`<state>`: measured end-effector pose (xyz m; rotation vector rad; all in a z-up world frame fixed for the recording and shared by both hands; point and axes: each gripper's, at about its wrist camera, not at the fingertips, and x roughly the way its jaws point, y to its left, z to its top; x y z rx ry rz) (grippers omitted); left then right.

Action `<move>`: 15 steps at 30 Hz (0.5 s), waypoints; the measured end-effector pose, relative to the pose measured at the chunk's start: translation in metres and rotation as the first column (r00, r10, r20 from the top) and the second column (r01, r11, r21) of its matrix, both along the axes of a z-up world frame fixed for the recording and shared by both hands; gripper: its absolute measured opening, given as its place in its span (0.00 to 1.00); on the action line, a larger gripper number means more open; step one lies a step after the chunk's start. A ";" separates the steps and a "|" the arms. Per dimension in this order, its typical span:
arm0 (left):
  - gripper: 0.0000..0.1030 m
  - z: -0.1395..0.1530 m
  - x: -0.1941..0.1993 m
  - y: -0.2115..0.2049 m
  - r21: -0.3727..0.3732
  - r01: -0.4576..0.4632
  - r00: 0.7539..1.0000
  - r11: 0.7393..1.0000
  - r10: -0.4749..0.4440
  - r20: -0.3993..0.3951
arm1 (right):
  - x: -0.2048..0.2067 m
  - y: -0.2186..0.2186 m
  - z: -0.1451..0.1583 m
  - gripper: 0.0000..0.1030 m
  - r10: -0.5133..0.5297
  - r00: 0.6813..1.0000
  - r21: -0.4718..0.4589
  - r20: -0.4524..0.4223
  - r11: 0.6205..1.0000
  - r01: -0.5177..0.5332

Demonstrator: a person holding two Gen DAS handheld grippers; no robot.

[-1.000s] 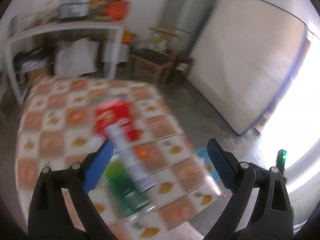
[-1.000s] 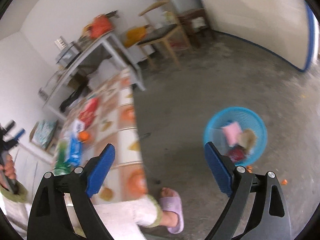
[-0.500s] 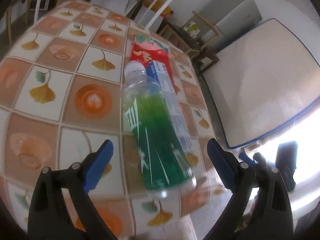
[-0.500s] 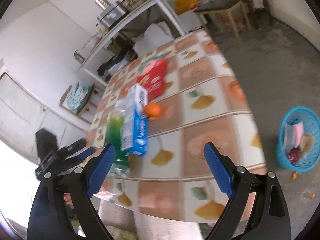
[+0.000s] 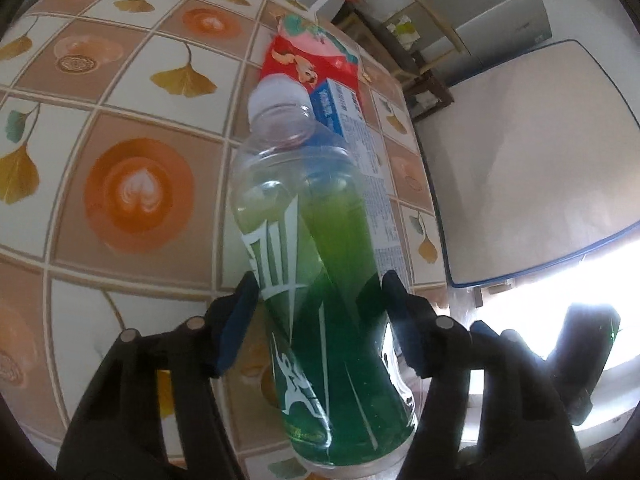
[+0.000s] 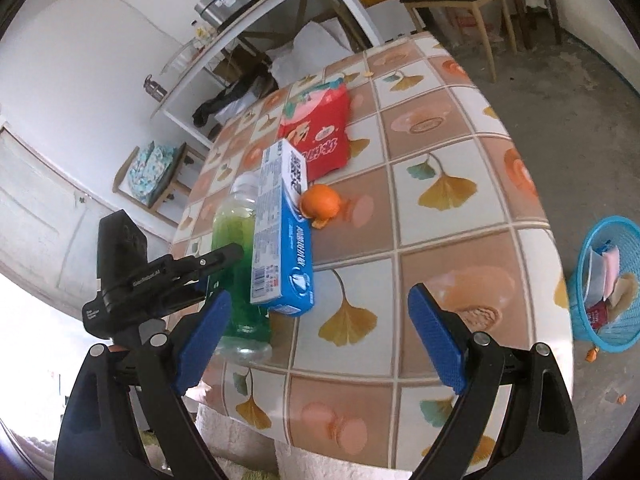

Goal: Collect trash
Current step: 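Grasp the green bottle with left tool while right grasps the toothpaste box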

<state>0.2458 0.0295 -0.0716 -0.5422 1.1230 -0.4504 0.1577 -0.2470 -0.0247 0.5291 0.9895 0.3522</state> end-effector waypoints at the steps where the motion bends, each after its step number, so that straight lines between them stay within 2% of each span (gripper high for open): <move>1: 0.58 0.001 -0.001 0.001 0.010 -0.002 1.000 1.000 0.002 0.005 | 0.005 0.004 -0.001 0.85 0.010 1.000 0.001 -0.004 1.000 -0.010; 7: 0.58 0.009 -0.017 0.025 0.028 -0.048 0.998 0.998 0.047 0.032 | 0.038 0.037 -0.004 0.82 0.102 0.995 -0.039 -0.023 0.994 -0.103; 11: 0.57 0.016 -0.037 0.049 0.050 -0.095 0.994 0.994 0.092 0.065 | 0.061 0.071 -0.008 0.80 0.173 0.984 -0.166 -0.037 0.970 -0.177; 15: 0.57 0.020 -0.058 0.075 0.075 -0.164 0.983 0.984 0.157 0.092 | 0.080 0.102 -0.015 0.70 0.213 0.975 -0.312 -0.061 0.924 -0.221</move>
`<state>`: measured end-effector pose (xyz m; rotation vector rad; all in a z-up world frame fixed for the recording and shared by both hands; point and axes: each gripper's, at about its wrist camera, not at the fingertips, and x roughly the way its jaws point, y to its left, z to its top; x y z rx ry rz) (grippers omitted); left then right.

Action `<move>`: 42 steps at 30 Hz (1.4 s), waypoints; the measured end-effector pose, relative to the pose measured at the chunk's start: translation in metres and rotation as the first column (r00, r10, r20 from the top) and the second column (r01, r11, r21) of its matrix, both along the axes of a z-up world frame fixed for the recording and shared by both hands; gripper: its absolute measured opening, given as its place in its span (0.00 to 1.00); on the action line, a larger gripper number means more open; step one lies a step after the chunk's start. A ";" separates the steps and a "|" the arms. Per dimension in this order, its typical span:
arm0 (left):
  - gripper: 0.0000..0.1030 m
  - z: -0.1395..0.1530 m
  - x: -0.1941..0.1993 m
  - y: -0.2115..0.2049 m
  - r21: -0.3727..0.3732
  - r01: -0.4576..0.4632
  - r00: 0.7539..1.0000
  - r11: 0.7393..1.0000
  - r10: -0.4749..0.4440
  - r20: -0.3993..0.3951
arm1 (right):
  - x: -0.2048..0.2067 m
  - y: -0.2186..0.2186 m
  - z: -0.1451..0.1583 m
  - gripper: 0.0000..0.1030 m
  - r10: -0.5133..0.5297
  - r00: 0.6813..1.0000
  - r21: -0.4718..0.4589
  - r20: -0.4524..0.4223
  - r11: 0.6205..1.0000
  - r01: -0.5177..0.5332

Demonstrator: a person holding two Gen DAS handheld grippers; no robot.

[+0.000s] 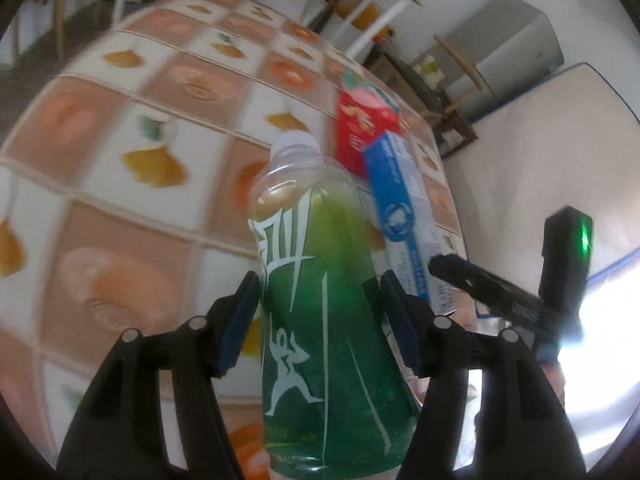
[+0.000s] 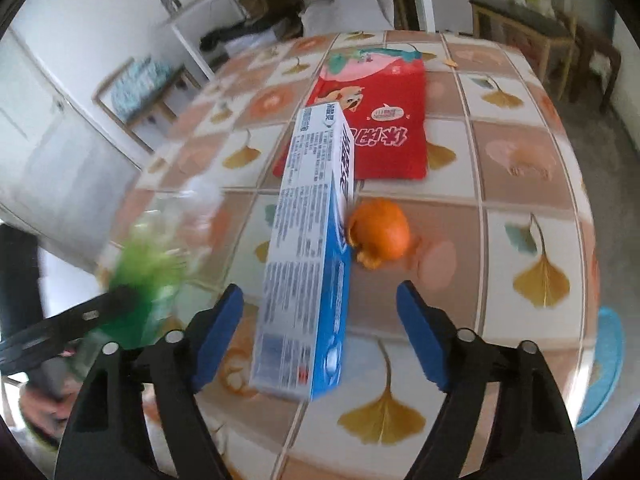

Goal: Collect trash
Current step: 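Grasp the green bottle with left tool while right grasps the toothpaste box, then hold the green bottle in left tool while right holds the toothpaste box above the table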

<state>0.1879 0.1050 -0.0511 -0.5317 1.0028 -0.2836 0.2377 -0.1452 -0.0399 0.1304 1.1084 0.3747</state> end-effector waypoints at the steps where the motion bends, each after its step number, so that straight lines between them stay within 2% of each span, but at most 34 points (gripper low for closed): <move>1: 0.57 0.000 -0.004 0.005 0.005 -0.011 1.000 1.000 0.011 0.001 | 0.003 0.005 -0.002 0.63 0.009 1.000 -0.038 0.002 0.999 -0.009; 2: 0.57 -0.001 -0.008 0.010 0.003 -0.022 1.000 1.000 0.022 -0.001 | 0.005 0.010 -0.004 0.60 0.014 1.000 -0.068 0.002 0.998 -0.014; 4: 0.57 -0.003 -0.014 0.017 -0.002 -0.032 0.999 0.999 0.032 -0.011 | 0.008 0.019 -0.007 0.40 0.028 1.000 -0.100 -0.003 0.995 -0.028; 10: 0.57 -0.009 -0.020 0.020 -0.010 -0.039 0.999 0.999 0.039 -0.023 | -0.009 0.027 0.001 0.34 0.034 0.999 -0.145 0.031 0.989 -0.029; 17: 0.57 -0.009 -0.020 0.017 -0.013 -0.029 0.999 1.000 0.029 -0.014 | -0.052 0.019 0.015 0.34 0.069 0.997 -0.137 0.041 0.989 -0.063; 25: 0.57 -0.010 -0.021 0.014 -0.011 -0.004 1.000 1.000 0.004 -0.021 | -0.091 0.019 0.000 0.36 0.143 0.987 -0.121 -0.074 0.981 -0.151; 28: 0.57 -0.011 -0.019 0.013 -0.009 -0.002 1.000 1.000 0.001 -0.027 | -0.087 0.022 0.001 0.48 0.143 0.987 -0.111 -0.075 0.982 -0.151; 30: 0.57 -0.011 -0.019 0.013 -0.009 -0.001 1.000 1.000 0.001 -0.031 | -0.080 0.023 0.000 0.50 0.136 0.988 -0.100 -0.071 0.985 -0.143; 42: 0.57 -0.014 -0.018 0.012 -0.009 -0.011 1.000 1.000 0.011 -0.026 | -0.052 0.032 -0.012 0.50 0.106 0.990 -0.054 -0.091 0.992 -0.111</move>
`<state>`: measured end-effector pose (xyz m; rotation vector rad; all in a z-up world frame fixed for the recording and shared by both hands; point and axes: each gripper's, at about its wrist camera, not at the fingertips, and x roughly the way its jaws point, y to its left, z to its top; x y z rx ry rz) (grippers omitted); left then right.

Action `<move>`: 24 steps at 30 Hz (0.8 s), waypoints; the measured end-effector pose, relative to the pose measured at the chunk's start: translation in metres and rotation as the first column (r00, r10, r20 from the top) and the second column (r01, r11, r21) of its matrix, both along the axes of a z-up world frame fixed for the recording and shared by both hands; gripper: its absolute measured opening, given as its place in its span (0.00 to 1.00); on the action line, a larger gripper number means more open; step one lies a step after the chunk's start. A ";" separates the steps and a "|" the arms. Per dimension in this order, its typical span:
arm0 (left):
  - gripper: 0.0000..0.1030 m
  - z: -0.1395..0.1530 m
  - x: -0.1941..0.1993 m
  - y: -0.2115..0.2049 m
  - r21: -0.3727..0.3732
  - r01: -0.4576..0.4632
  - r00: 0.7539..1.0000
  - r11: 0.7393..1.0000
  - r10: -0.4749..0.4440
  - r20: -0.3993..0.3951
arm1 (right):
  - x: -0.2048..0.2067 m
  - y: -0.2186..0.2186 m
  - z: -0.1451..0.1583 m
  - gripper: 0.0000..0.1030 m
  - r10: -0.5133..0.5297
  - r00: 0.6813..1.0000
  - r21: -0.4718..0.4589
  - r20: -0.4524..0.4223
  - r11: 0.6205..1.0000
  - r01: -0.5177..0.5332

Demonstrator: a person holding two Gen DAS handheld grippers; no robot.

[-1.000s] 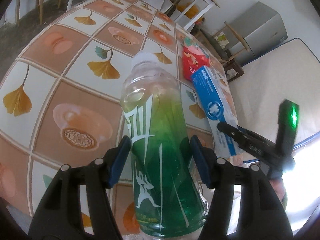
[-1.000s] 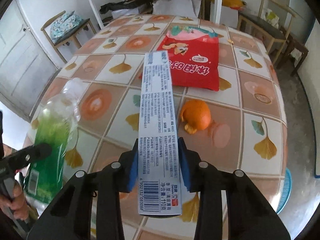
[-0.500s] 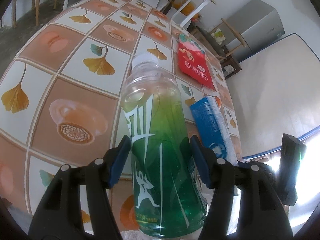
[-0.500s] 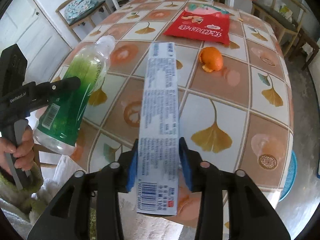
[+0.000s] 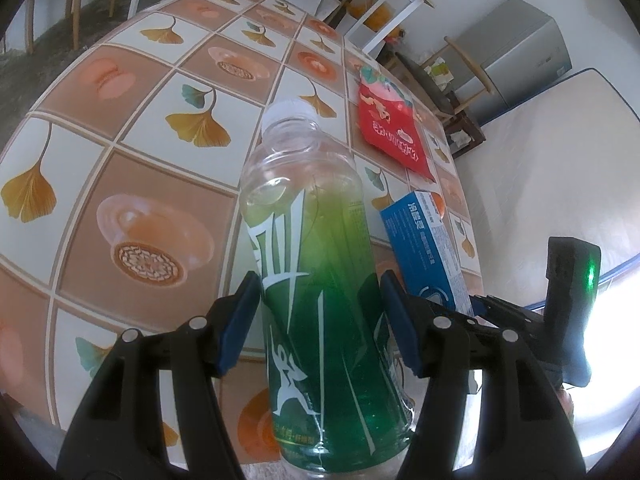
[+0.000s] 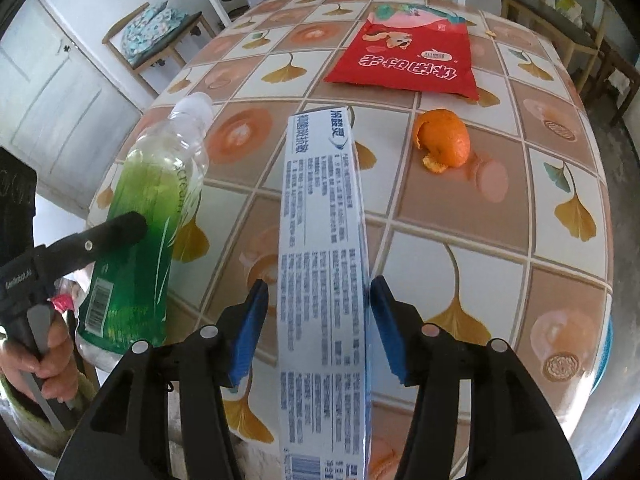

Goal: Collect trash
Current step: 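Hold the green bottle in left tool while right holds the toothpaste box above the table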

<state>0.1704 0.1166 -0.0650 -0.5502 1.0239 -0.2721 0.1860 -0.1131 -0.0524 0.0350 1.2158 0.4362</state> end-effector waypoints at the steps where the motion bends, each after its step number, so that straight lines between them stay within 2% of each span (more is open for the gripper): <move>1: 0.57 0.000 -0.001 0.000 -0.001 -0.004 1.000 1.000 0.004 0.002 | 0.001 0.000 0.000 0.47 -0.004 1.000 0.003 0.002 1.000 0.004; 3: 0.57 0.000 -0.003 0.001 -0.005 -0.017 1.000 1.000 0.017 0.005 | 0.003 -0.001 -0.003 0.41 -0.016 1.000 0.008 -0.001 1.000 0.016; 9: 0.57 0.001 -0.011 0.004 -0.013 -0.041 0.999 0.999 0.042 0.033 | 0.004 -0.004 0.000 0.34 -0.051 0.999 0.046 0.004 0.998 0.050; 24: 0.56 0.013 -0.024 0.015 -0.032 -0.072 0.994 0.997 0.074 0.078 | -0.008 0.001 0.032 0.33 -0.052 0.995 0.065 0.087 0.997 0.046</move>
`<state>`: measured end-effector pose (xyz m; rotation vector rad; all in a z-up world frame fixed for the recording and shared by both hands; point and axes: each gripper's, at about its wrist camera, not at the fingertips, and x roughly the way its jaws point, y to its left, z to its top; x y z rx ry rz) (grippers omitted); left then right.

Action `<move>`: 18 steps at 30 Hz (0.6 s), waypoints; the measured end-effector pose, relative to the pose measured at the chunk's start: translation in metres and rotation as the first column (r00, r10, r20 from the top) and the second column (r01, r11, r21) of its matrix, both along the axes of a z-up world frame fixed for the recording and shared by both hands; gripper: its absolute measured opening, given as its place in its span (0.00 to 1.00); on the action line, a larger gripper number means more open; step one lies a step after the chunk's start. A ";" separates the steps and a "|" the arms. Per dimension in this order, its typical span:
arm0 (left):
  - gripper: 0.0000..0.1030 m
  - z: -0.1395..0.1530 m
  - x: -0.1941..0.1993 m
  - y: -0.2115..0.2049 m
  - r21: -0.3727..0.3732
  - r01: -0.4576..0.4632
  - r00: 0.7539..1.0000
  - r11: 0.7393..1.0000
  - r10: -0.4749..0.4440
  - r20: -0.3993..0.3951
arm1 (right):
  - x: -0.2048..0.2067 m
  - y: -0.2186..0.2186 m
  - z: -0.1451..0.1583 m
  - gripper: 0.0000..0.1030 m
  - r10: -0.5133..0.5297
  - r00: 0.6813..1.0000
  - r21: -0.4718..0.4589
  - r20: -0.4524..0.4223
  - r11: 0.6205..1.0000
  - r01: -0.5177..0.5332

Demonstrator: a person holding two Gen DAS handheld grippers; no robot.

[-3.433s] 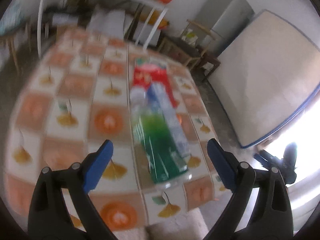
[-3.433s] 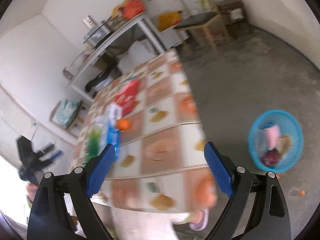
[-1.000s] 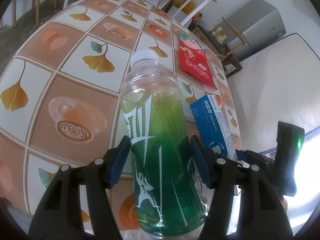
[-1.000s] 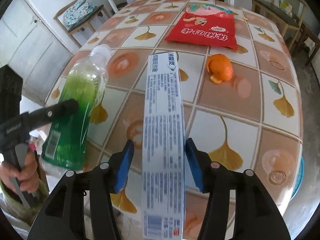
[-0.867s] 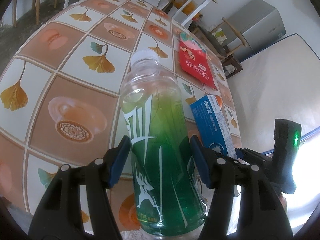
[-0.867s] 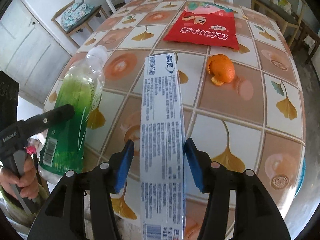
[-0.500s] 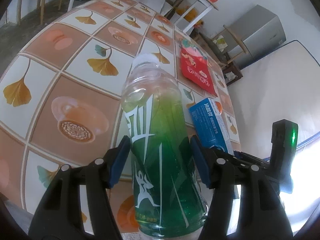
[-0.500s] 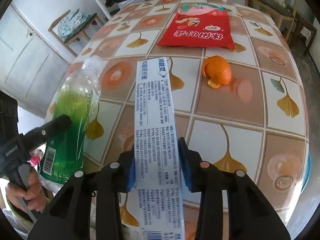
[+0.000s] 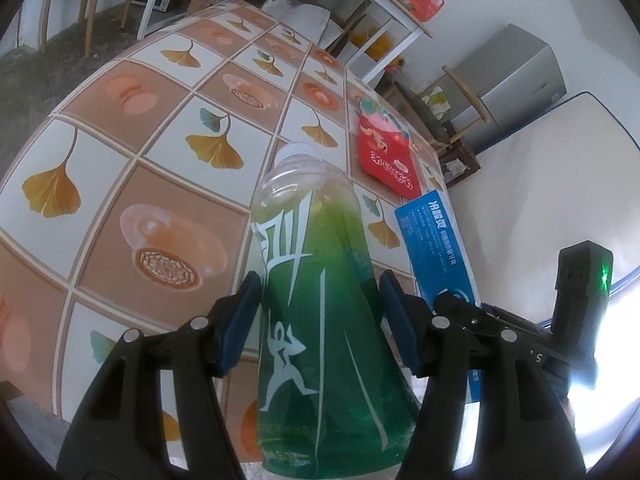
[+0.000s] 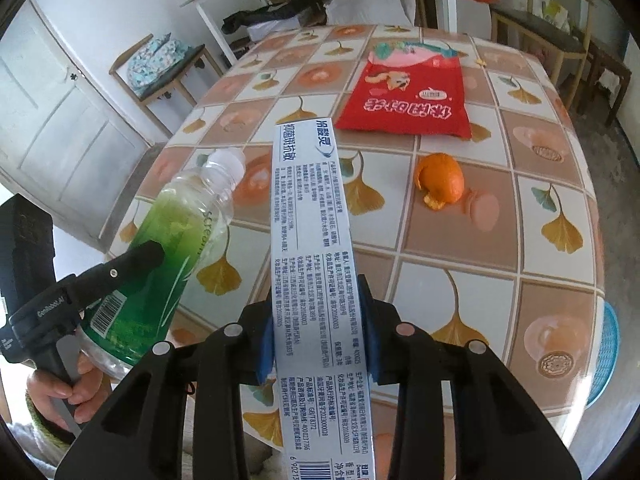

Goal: Collect trash
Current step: 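Hold the green bottle in left tool while right holds the toothpaste box above the table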

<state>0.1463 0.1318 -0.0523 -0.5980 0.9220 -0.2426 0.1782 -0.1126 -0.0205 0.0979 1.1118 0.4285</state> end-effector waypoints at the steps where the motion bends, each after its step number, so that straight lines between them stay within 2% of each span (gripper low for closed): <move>1: 0.56 0.000 0.000 0.000 0.000 0.001 1.000 1.000 -0.001 0.000 | 0.000 0.000 0.000 0.33 0.001 1.000 -0.002 0.002 1.000 -0.001; 18: 0.56 -0.008 0.006 -0.003 -0.009 0.017 0.999 1.000 -0.017 -0.046 | 0.005 0.000 -0.016 0.33 -0.009 0.999 -0.026 -0.038 1.000 0.008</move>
